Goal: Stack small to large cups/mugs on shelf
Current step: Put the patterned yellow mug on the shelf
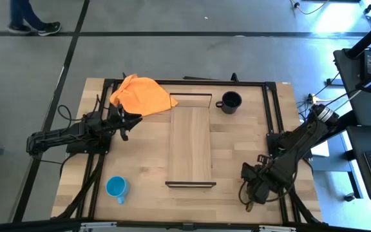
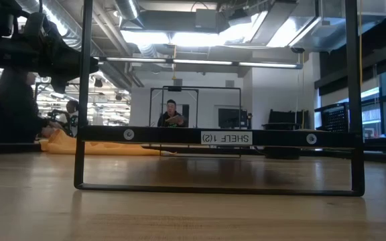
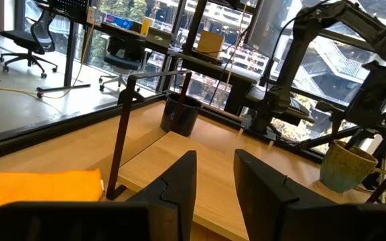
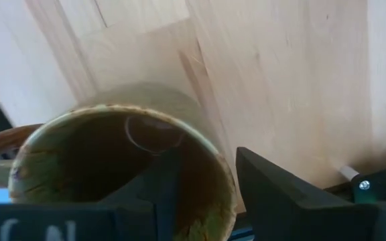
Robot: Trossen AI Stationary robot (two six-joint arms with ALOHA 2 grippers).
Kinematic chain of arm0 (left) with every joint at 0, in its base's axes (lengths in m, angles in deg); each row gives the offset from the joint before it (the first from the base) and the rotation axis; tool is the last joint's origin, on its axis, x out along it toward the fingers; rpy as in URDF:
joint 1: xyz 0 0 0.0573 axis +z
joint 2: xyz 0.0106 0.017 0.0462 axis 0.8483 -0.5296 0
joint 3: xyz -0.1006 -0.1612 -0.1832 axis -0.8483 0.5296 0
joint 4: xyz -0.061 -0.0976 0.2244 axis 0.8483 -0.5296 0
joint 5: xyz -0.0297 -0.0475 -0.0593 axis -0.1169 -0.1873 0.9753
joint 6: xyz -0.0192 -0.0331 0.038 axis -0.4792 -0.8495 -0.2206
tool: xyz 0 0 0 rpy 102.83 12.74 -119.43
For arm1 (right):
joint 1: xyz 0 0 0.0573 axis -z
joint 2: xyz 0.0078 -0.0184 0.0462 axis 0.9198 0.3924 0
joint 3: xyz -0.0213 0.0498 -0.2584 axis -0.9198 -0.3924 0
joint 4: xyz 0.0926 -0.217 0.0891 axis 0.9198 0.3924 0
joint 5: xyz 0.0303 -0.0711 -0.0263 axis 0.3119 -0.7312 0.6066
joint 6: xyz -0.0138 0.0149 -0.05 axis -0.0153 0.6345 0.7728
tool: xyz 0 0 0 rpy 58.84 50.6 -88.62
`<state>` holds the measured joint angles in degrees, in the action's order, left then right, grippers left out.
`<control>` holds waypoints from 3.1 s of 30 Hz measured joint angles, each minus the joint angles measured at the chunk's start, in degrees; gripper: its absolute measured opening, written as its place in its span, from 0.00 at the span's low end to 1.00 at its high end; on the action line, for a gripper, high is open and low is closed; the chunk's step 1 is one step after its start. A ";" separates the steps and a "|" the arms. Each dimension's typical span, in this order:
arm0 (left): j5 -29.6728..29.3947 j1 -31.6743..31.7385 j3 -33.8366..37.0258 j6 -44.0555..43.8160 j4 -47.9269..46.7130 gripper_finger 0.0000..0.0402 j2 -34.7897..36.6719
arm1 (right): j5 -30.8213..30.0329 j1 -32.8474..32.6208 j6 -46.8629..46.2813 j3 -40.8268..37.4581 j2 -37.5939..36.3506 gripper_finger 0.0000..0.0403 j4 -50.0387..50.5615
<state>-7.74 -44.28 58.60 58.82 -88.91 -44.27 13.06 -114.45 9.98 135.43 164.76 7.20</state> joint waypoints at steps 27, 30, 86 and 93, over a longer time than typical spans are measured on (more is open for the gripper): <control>0.01 -0.01 0.01 0.00 0.01 0.23 0.00 | -0.26 0.96 -2.00 0.11 0.79 0.09 0.86; 0.00 0.02 0.00 0.00 -0.01 0.23 0.02 | -0.84 0.96 -3.06 0.11 0.42 0.08 1.46; 0.01 0.02 0.01 0.00 0.01 0.23 0.01 | 3.12 67.40 46.78 33.75 16.86 0.07 -2.85; 0.02 0.00 0.00 0.01 0.00 0.23 0.01 | 5.26 68.78 48.11 36.13 22.67 0.07 -3.63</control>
<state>-7.72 -44.28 58.60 58.83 -88.91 -44.25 18.32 -45.66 58.08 171.56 187.43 3.57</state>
